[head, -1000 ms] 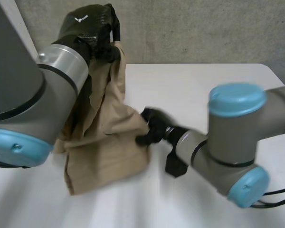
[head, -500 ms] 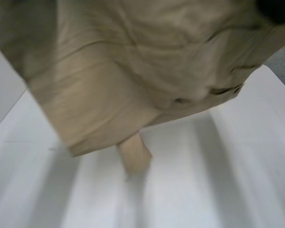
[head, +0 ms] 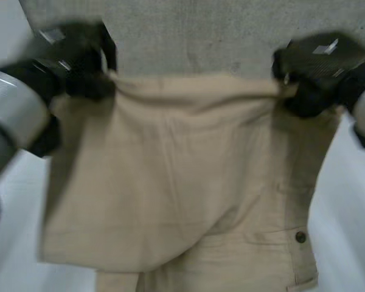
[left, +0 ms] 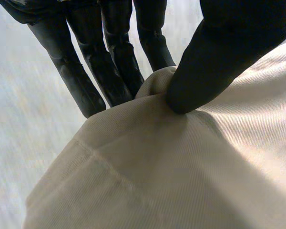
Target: Fold the shorts.
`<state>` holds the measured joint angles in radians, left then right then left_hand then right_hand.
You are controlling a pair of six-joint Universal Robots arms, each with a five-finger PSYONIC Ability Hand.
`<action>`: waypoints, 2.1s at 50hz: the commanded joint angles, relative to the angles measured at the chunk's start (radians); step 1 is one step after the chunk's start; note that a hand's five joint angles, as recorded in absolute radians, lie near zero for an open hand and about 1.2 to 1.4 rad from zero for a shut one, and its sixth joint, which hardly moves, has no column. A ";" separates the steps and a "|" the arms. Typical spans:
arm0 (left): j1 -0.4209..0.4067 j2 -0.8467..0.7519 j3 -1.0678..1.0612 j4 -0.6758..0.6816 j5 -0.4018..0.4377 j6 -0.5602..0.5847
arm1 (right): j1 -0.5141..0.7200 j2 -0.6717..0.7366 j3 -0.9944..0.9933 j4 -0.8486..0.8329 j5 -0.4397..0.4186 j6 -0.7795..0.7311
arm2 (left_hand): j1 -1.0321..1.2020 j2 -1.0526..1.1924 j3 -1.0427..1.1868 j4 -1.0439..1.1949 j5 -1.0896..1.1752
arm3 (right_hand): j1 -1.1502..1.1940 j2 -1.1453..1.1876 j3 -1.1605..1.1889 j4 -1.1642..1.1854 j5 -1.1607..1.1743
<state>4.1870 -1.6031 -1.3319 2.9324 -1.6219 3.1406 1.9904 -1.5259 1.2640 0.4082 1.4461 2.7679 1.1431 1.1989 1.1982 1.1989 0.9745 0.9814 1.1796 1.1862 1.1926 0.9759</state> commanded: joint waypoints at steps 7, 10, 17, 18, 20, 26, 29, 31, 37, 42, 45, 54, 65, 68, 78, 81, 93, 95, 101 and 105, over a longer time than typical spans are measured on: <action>0.099 -0.553 0.216 0.220 0.002 0.061 | 0.010 0.449 -0.077 -0.317 0.057 -0.002 | 0.253 0.197 0.198 0.197 0.247 | 0.415 0.217 0.210 0.204 0.246; 0.100 -0.659 0.302 0.283 0.000 0.111 | 0.014 0.536 -0.110 -0.428 0.088 -0.037 | 0.253 0.197 0.198 0.197 0.247 | 0.415 0.217 0.210 0.204 0.246; 0.110 -0.850 0.499 0.438 0.000 0.174 | 0.022 0.687 -0.195 -0.690 0.135 -0.183 | 0.253 0.197 0.198 0.197 0.247 | 0.415 0.217 0.210 0.204 0.246; 0.111 -0.871 0.523 0.458 0.000 0.176 | 0.028 0.723 -0.218 -0.750 0.149 -0.221 | 0.253 0.197 0.198 0.197 0.247 | 0.415 0.217 0.210 0.204 0.246; 0.111 -0.920 0.574 0.501 0.004 0.177 | 0.033 0.763 -0.245 -0.808 0.158 -0.258 | 0.253 0.197 0.198 0.197 0.247 | 0.415 0.217 0.210 0.204 0.246; 0.108 -0.998 0.631 0.600 0.060 0.176 | 0.036 0.897 -0.373 -0.898 0.168 -0.387 | -0.862 -0.918 -0.917 -0.918 -0.868 | -0.807 -1.005 -1.012 -1.018 -0.976; 0.107 -0.995 0.622 0.636 0.063 0.176 | 0.037 0.879 -0.368 -0.914 0.171 -0.380 | -0.969 -1.024 -1.024 -1.024 -0.975 | -0.807 -1.005 -1.012 -1.018 -0.976; 0.104 -0.986 0.596 0.643 0.062 0.174 | 0.037 0.860 -0.354 -0.922 0.175 -0.358 | -0.969 -1.024 -1.024 -1.024 -0.975 | -0.807 -1.005 -1.012 -1.018 -0.976; 0.105 -0.882 0.458 0.642 0.062 0.174 | 0.034 0.686 -0.210 -0.902 0.169 -0.219 | -0.969 -1.024 -1.024 -1.024 -0.975 | -0.807 -1.005 -1.012 -1.018 -0.976; 0.110 -0.700 0.220 0.625 0.068 0.170 | 0.021 0.531 -0.078 -0.792 0.143 -0.183 | -0.969 -1.024 -1.024 -1.024 -0.975 | -0.807 -1.005 -1.012 -1.018 -0.976; 0.108 -0.572 0.071 0.599 0.069 0.165 | 0.007 0.448 0.000 -0.683 0.105 -0.177 | -0.959 -1.015 -1.014 -1.015 -0.965 | -0.807 -1.005 -1.012 -1.018 -0.976; 0.104 -0.255 -0.283 0.409 0.076 0.150 | -0.048 0.228 0.224 -0.346 0.007 -0.102 | -0.900 -0.956 -0.955 -0.956 -0.906 | -0.807 -1.005 -1.012 -1.018 -0.976; 0.099 -0.012 -0.553 0.160 0.145 0.084 | -0.168 0.052 0.527 -0.224 -0.231 -0.120 | -0.607 -0.663 -0.662 -0.663 -0.613 | -0.354 -0.552 -0.559 -0.565 -0.523; 0.100 0.018 -0.602 0.125 0.181 0.070 | -0.196 0.038 0.580 -0.226 -0.265 -0.122 | -0.428 -0.484 -0.483 -0.484 -0.434 | -0.295 -0.493 -0.499 -0.506 -0.464; 0.068 0.054 -0.725 0.082 0.201 0.064 | -0.288 0.050 0.712 -0.264 -0.332 -0.228 | -0.295 -0.351 -0.351 -0.351 -0.301 | -0.204 -0.402 -0.408 -0.415 -0.373; 0.056 0.052 -0.740 0.085 0.197 0.064 | -0.286 0.085 0.719 -0.315 -0.329 -0.237 | -0.313 -0.369 -0.368 -0.369 -0.319 | -0.206 -0.405 -0.411 -0.418 -0.375; 0.071 -0.020 -0.739 0.155 0.175 0.072 | -0.279 0.240 0.693 -0.476 -0.320 -0.238 | -0.483 -0.539 -0.538 -0.539 -0.489 | -0.403 -0.601 -0.608 -0.614 -0.572; 0.073 -0.029 -0.736 0.169 0.163 0.075 | -0.279 0.263 0.689 -0.496 -0.317 -0.238 | -0.492 -0.548 -0.547 -0.548 -0.498 | -0.403 -0.601 -0.608 -0.614 -0.572; 0.090 -0.077 -0.718 0.194 0.122 0.081 | -0.279 0.277 0.683 -0.532 -0.314 -0.232 | -0.560 -0.615 -0.615 -0.616 -0.566 | -0.386 -0.584 -0.590 -0.597 -0.555; 0.091 -0.100 -0.708 0.223 0.119 0.081 | -0.279 0.277 0.680 -0.555 -0.314 -0.225 | -0.568 -0.624 -0.624 -0.624 -0.574 | -0.347 -0.546 -0.552 -0.559 -0.517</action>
<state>4.2703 -1.6634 -2.0585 3.1192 -1.4850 3.2198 1.7123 -1.2505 1.9478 -0.1156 1.1314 2.5331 0.5479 0.5435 0.5508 0.5377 0.3598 0.4719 0.5586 0.5428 0.5428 0.3745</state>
